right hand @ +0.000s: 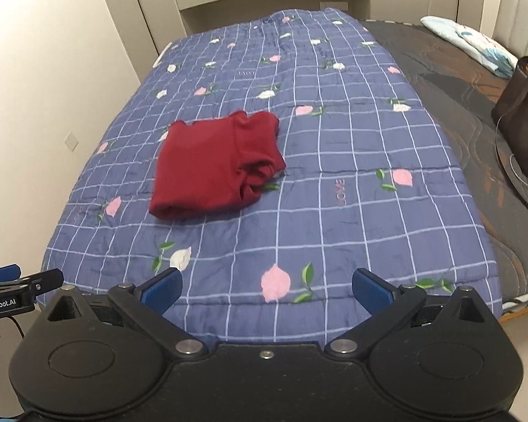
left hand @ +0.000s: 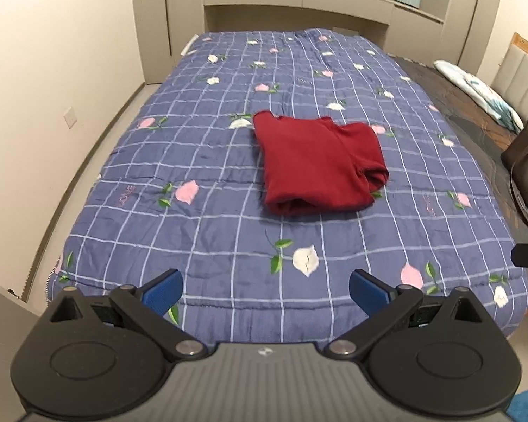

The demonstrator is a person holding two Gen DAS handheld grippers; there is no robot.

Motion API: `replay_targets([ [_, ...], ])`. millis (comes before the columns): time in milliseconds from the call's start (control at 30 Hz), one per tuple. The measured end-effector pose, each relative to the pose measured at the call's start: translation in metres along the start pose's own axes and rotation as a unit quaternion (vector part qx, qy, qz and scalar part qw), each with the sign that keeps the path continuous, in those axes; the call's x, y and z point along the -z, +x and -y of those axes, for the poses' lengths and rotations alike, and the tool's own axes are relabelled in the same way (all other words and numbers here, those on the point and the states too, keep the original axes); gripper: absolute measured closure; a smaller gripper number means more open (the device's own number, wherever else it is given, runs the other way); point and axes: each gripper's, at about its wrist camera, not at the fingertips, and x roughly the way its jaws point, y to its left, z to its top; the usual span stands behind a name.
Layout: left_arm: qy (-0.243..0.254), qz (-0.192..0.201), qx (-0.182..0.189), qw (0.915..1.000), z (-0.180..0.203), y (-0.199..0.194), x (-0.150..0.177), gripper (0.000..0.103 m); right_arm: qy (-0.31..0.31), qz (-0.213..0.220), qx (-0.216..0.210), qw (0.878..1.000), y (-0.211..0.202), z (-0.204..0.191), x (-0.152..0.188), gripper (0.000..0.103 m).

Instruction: Fold small clothes

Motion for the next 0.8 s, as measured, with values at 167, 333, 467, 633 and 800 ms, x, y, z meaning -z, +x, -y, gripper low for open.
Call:
replay_targets([
  [167,0.006,-0.012,0.003,0.9999,0.003,0.001,0.01,0.001,0.004,-0.018,-0.001,1.0,0.006,0.003,0.008,0.001],
  [333,0.006,-0.019,0.004,0.9998,0.0,0.002,0.014,0.001,0.002,-0.032,-0.003,0.999,0.011,0.0,0.016,0.001],
  [467,0.006,-0.019,0.005,0.9998,-0.001,0.001,0.014,0.001,0.002,-0.031,-0.004,1.0,0.011,-0.003,0.017,0.001],
  [633,0.009,-0.019,0.006,0.9998,-0.001,0.001,0.015,0.001,0.001,-0.031,-0.004,1.0,0.011,-0.003,0.017,0.001],
  [800,0.011,-0.017,0.007,0.9998,-0.002,0.001,0.015,0.001,0.002,-0.03,-0.004,1.0,0.011,-0.004,0.016,0.001],
])
